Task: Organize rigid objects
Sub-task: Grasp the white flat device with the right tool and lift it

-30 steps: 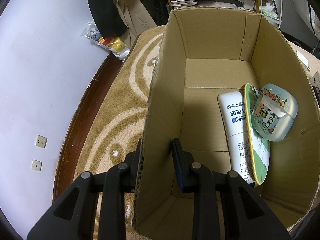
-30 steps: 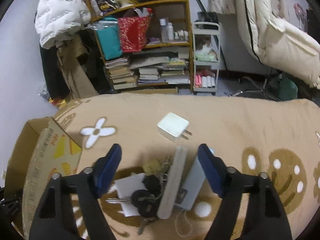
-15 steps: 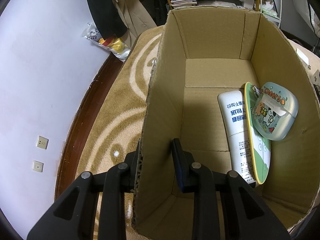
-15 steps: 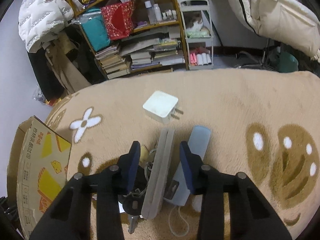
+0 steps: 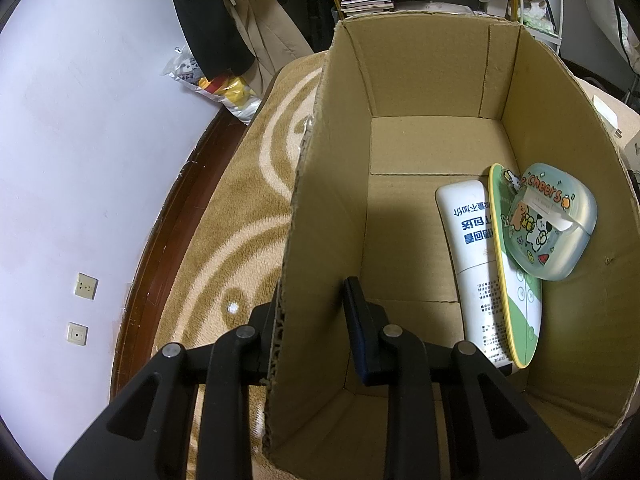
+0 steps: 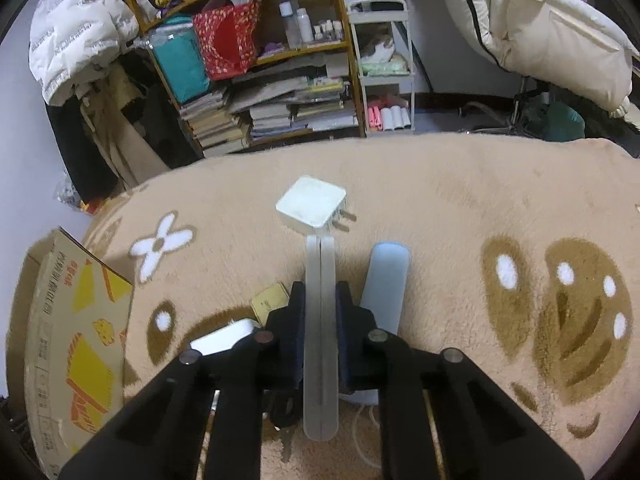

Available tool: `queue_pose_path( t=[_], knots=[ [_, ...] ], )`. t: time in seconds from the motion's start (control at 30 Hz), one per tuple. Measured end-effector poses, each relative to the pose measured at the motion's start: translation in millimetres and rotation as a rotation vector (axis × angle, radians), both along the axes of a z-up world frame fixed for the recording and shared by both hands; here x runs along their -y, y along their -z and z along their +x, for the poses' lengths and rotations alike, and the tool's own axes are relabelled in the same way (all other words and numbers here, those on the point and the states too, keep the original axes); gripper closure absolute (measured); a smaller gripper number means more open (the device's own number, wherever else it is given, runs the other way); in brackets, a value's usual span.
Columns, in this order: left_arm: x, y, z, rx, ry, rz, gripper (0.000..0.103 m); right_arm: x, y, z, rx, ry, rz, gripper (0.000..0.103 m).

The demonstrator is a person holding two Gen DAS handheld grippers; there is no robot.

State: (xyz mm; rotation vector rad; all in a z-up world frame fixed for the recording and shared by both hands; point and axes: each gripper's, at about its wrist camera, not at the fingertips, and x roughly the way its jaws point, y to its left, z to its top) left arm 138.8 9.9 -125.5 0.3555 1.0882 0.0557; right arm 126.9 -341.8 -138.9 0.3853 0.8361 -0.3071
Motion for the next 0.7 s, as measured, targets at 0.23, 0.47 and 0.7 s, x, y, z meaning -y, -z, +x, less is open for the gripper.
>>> queue_pose_path(
  t=[0.23, 0.47, 0.7],
  knots=[
    [0, 0, 0, 0.000, 0.000, 0.001, 0.077, -3, -25, -8, 0.079, 0.006, -0.007, 0.088],
    [0, 0, 0, 0.000, 0.000, 0.002, 0.077, -18, -46, -8, 0.138, -0.044, -0.022, 0.088],
    [1, 0, 0, -0.001, 0.000, 0.003, 0.077, -51, -69, -9, 0.203, -0.120, -0.026, 0.088]
  ],
)
